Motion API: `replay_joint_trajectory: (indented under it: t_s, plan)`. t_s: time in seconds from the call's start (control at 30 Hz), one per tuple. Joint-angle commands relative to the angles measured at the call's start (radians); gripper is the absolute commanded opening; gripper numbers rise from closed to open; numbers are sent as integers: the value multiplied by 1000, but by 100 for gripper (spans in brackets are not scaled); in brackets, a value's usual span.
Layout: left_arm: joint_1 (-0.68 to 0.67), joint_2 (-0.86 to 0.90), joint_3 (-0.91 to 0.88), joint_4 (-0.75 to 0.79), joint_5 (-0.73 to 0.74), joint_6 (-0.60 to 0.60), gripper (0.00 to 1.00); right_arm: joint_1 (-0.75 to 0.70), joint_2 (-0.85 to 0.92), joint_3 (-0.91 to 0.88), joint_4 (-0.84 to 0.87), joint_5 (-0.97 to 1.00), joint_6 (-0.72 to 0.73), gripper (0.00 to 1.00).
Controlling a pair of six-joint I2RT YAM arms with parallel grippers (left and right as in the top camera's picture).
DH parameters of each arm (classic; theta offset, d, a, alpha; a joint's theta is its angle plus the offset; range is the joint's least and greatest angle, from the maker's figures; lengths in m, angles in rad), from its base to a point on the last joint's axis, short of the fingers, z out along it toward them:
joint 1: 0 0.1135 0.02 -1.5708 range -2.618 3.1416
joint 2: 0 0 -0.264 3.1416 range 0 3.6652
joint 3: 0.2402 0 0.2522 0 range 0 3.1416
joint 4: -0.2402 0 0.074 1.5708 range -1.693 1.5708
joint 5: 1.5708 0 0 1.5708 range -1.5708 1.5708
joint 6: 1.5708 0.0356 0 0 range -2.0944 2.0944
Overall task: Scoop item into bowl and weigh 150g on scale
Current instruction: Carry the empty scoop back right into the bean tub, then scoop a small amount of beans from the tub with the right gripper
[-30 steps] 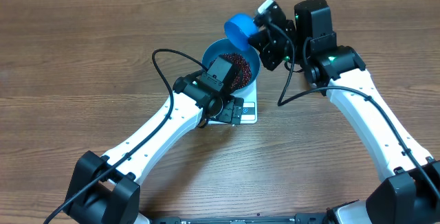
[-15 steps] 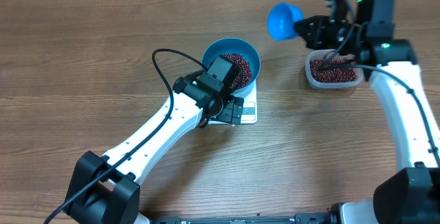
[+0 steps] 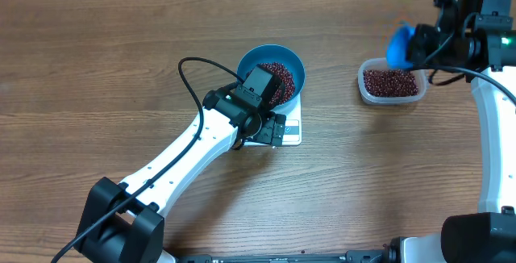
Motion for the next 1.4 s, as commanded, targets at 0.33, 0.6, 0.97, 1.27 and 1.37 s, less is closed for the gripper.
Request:
replay_joint_trajectory:
  t_s: [0.33, 0.6, 0.97, 1.27, 1.37]
  plan:
    - [-6, 6, 10, 4, 1, -14, 99, 6, 177, -31, -5, 166, -67, 4]
    - [-6, 6, 10, 4, 1, -14, 100, 6, 252, -53, 23, -13, -66, 4]
    - [-6, 6, 10, 4, 1, -14, 100, 6, 259, -57, 17, 8, -66, 4]
    - [-6, 6, 10, 4, 1, -14, 100, 21, 259, -88, 47, 8, -63, 4]
    - [-6, 6, 10, 4, 1, -14, 99, 33, 259, -125, 80, 9, -63, 4]
